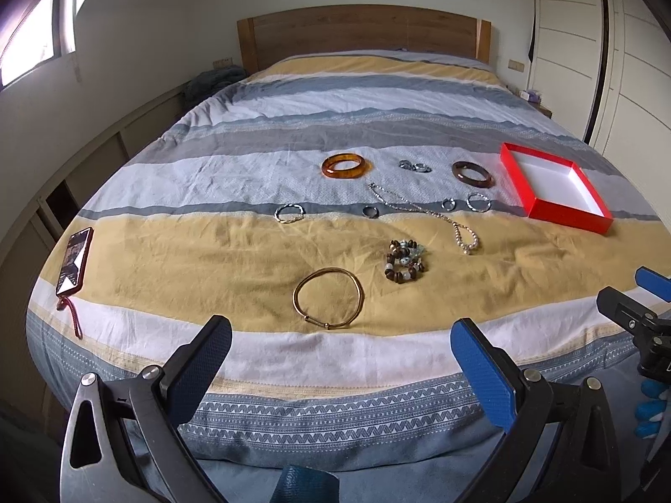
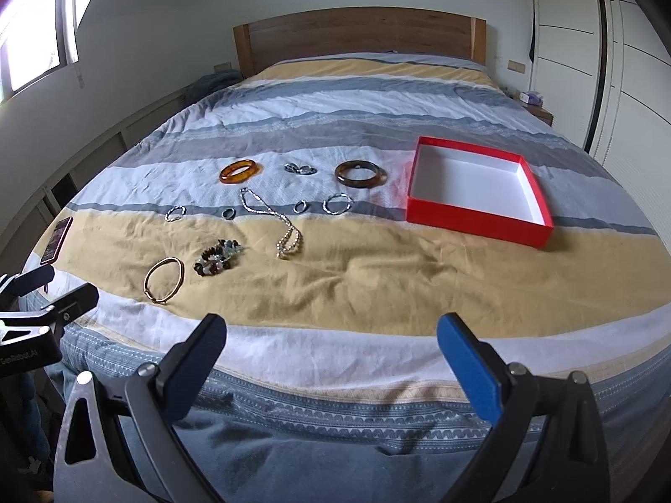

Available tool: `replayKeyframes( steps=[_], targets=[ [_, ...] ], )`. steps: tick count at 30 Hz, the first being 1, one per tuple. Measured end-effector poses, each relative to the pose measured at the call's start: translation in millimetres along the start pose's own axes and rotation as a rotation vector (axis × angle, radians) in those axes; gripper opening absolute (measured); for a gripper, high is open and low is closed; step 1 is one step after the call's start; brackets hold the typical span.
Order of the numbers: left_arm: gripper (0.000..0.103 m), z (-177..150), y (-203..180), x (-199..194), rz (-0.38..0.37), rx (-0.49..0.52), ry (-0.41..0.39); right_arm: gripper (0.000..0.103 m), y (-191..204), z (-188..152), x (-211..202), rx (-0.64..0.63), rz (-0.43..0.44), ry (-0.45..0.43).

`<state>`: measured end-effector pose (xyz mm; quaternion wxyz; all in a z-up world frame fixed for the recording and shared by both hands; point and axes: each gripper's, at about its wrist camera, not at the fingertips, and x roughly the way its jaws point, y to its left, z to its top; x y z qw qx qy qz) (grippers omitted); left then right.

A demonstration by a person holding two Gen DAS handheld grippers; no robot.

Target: Organize jewelry

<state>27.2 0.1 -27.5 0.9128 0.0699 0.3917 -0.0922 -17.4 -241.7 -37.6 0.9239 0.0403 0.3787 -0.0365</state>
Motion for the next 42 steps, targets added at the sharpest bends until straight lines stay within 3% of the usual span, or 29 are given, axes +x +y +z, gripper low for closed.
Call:
replayKeyframes(
  steps=[12, 19, 42],
  targets=[
    [0.103, 2.0, -3.0, 5.9, 0.02, 0.027, 0.04, 0.101, -0.6, -3.7, 9.2, 0.023, 0.027, 0.06],
    [0.103, -0.5, 3.8, 19.2, -0.012, 0.026, 0.086, 0.101, -3.6, -5.2, 14.9, 0.051, 0.027, 0.097],
    [0.099, 3.1, 37.7, 63.2, -0.006, -0.052, 0.157, 0.1, 24.2, 6.2, 54.9, -0.029, 0.12, 0.196]
  ],
)
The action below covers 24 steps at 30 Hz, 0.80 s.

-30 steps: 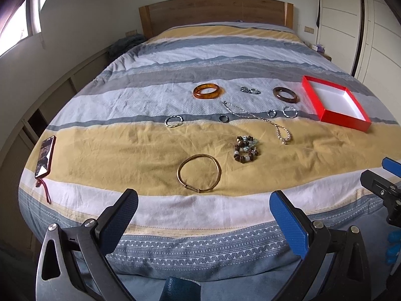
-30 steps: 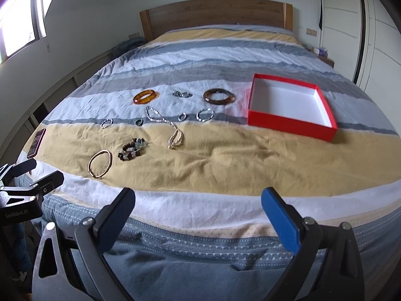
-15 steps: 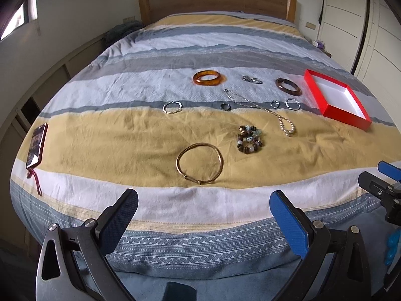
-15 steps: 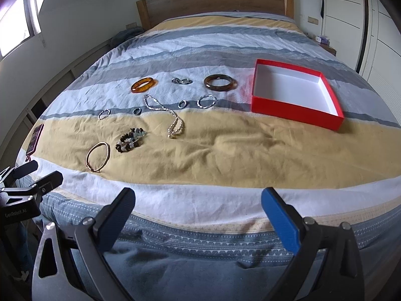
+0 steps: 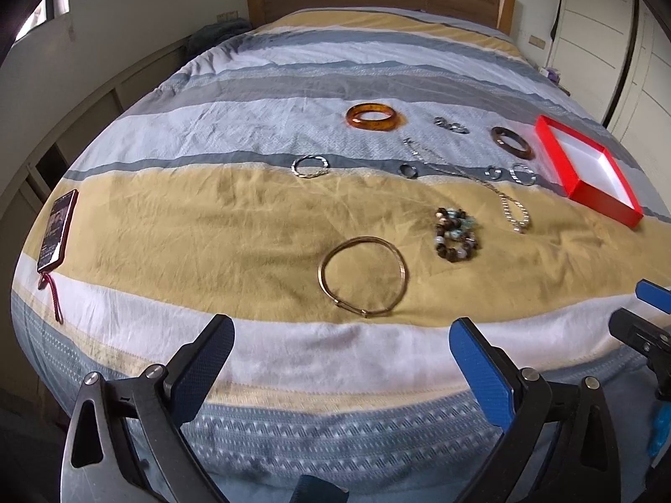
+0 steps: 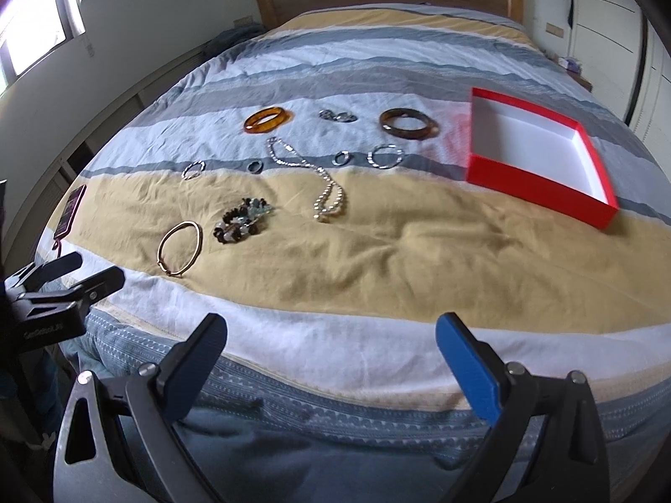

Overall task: Organize jewelry
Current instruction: 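Grasp the thin gold wire bangle with the left tool while the right tool grasps the dark beaded bracelet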

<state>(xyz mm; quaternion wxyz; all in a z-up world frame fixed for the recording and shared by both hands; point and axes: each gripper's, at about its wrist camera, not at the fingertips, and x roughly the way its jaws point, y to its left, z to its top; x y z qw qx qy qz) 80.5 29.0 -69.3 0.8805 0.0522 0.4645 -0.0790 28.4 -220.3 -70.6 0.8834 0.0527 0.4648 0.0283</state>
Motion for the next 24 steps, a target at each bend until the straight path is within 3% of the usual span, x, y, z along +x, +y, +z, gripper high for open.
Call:
replayKeyframes(
  steps=[5, 12, 17, 19, 24],
  targets=[
    [0.083, 9.2, 16.8, 26.4, 0.008, -0.022, 0.049, 0.1, 7.3, 9.4, 13.9, -0.021, 0.034, 0.027],
    [0.072, 15.9, 27.6, 51.9, -0.003, -0.037, 0.087, 0.097, 26.5, 27.5, 39.7, -0.062, 0.104, 0.06],
    [0.058, 20.5, 28.9, 71.5, -0.03, -0.031, 0.119, 0.089, 39.2, 40.3, 66.2, -0.07, 0.156, 0.099],
    [0.056, 21.4, 29.4, 80.0, -0.043, -0.03, 0.133, 0.082, 43.8, 47.2, 78.3, -0.066, 0.169, 0.115],
    [0.055, 21.0, 28.0, 99.4, -0.045, -0.011, 0.161, 0.078, 56.7, 60.6, 107.7, -0.071, 0.205, 0.152]
  ],
)
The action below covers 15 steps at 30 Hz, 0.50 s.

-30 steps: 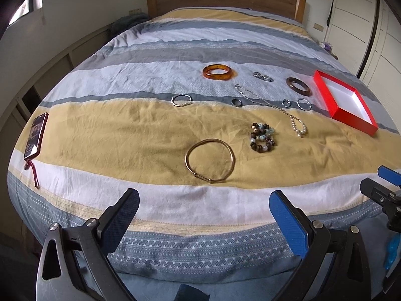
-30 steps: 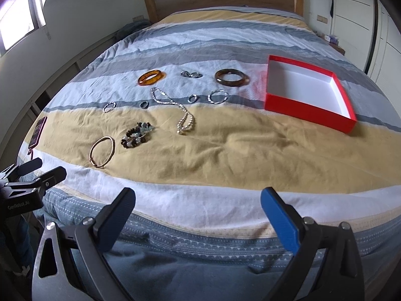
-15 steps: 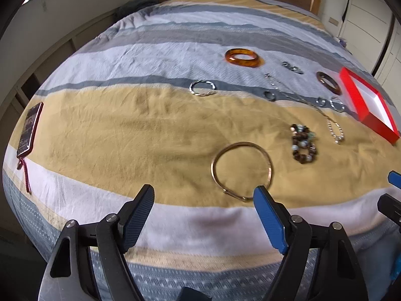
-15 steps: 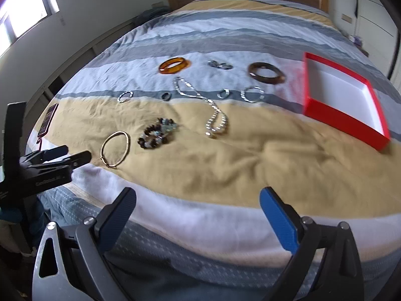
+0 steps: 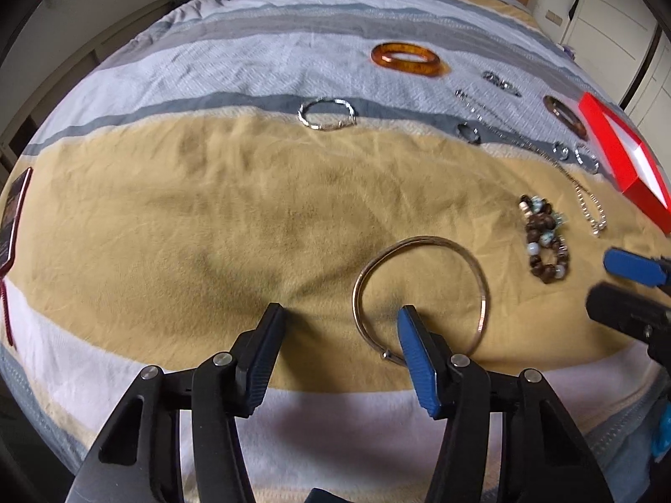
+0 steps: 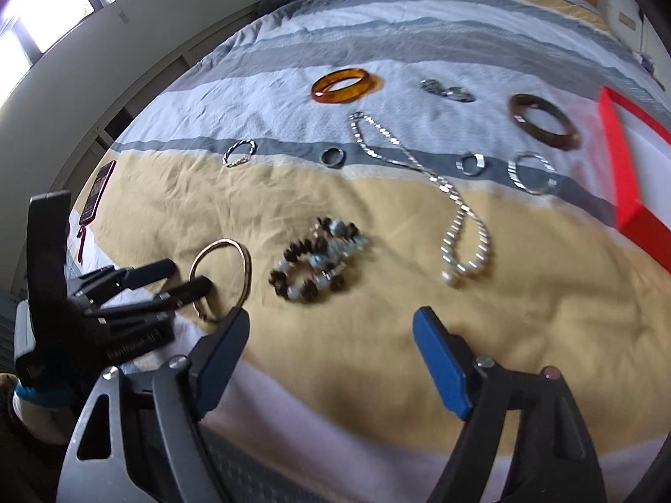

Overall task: Organize jewelry
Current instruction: 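Grasp the thin gold wire bangle with the left tool while the right tool grasps the dark beaded bracelet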

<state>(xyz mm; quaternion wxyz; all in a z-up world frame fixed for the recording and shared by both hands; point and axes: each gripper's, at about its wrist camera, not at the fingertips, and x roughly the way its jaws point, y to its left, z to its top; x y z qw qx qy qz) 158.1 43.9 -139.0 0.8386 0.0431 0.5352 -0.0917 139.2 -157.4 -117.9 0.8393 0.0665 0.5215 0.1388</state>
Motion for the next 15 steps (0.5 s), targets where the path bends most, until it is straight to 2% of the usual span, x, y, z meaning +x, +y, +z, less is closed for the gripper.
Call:
replayKeyframes(
  steps=[5, 9, 10, 12, 13, 14, 15],
  targets=[
    [0.055, 0.8, 0.4, 9.2, -0.003, 0.022, 0.014, 0.071, 3.5, 13.2, 25.8, -0.004, 0.008, 0.025],
    [0.046, -0.2, 3.9, 8.8, -0.012, 0.023, -0.006, 0.048, 2.0, 23.4, 37.4, 0.002, 0.015, 0.025],
    [0.04, 0.0, 4.7, 8.1, -0.008, 0.027, -0.013, 0.038, 1.4, 25.3, 40.2, 0.0, 0.015, 0.028],
    [0.025, 0.2, 5.8, 7.2, -0.006, 0.03, -0.026, 0.026, -1.6, 28.1, 44.1, -0.002, 0.009, 0.035],
    [0.011, 1.0, 6.1, 6.3, -0.004, 0.031, -0.031, 0.023, -3.6, 28.5, 44.3, -0.001, 0.011, 0.035],
    [0.005, 1.7, 5.6, 6.5, 0.0, 0.035, -0.032, 0.023, -4.6, 28.8, 44.2, -0.005, 0.017, 0.036],
    [0.005, 2.8, 4.1, 7.1, 0.005, 0.039, -0.033, 0.018, -4.9, 28.3, 43.6, -0.014, 0.016, 0.037]
  ],
)
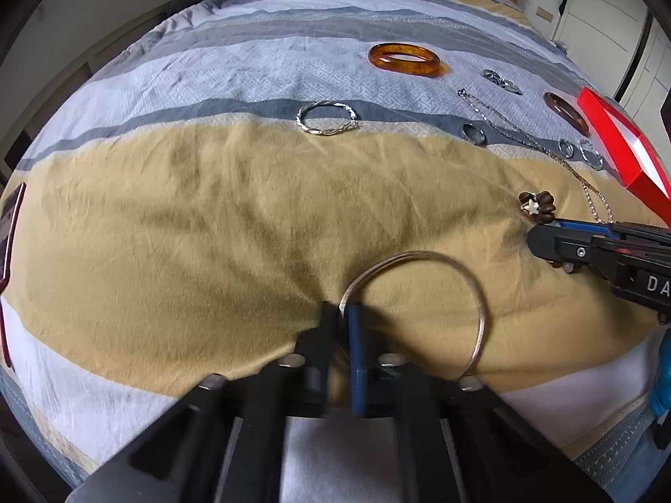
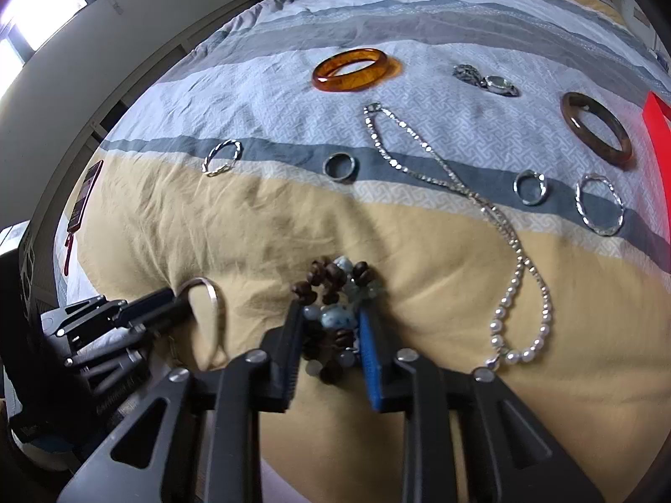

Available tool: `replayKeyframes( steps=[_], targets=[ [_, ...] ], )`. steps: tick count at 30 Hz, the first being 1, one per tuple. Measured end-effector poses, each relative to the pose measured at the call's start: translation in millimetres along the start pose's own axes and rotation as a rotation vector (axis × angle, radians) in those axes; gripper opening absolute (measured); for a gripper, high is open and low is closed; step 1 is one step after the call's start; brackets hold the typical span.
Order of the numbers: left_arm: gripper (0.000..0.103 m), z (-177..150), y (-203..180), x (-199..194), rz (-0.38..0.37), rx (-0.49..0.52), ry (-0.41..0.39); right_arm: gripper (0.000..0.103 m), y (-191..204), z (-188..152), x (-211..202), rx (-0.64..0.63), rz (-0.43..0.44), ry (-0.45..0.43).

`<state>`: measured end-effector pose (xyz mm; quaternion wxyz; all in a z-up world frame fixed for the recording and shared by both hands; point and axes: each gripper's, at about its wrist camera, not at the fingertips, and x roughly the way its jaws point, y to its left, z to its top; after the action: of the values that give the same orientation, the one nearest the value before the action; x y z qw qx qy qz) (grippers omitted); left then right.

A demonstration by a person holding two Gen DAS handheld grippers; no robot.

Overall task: Organize jewelry
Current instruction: 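Grasp the thin gold wire bangle with the left tool while the right tool grasps the dark beaded bracelet, then carry the gold bangle and beaded bracelet over the red box with both tools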

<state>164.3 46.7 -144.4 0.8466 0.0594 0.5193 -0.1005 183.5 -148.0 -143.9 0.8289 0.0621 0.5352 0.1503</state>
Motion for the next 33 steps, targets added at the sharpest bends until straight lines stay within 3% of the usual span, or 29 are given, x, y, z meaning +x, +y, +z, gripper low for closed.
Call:
replayKeyframes(
  steps=[9, 22, 28, 33],
  targets=[
    [0.004, 4.6, -5.8, -23.1, 0.027, -0.005, -0.058, 0.018, -1.5, -9.4, -27.7, -0.014, 0.021, -0.031],
    [0.003, 13.4, -39.4, -88.3, 0.062, 0.031, -0.146, 0.018, -18.3, -34.6, -121.7, 0.0, 0.035, -0.174],
    [0.003, 33.8, -85.1, -109.7, 0.014, 0.091, -0.182, 0.018, -70.7, -47.5, -174.6, 0.075, -0.023, -0.25],
    [0.003, 65.1, -146.5, -116.7, -0.071, 0.155, -0.203, 0.018, -132.4, -46.1, -215.6, 0.161, -0.11, -0.311]
  ],
)
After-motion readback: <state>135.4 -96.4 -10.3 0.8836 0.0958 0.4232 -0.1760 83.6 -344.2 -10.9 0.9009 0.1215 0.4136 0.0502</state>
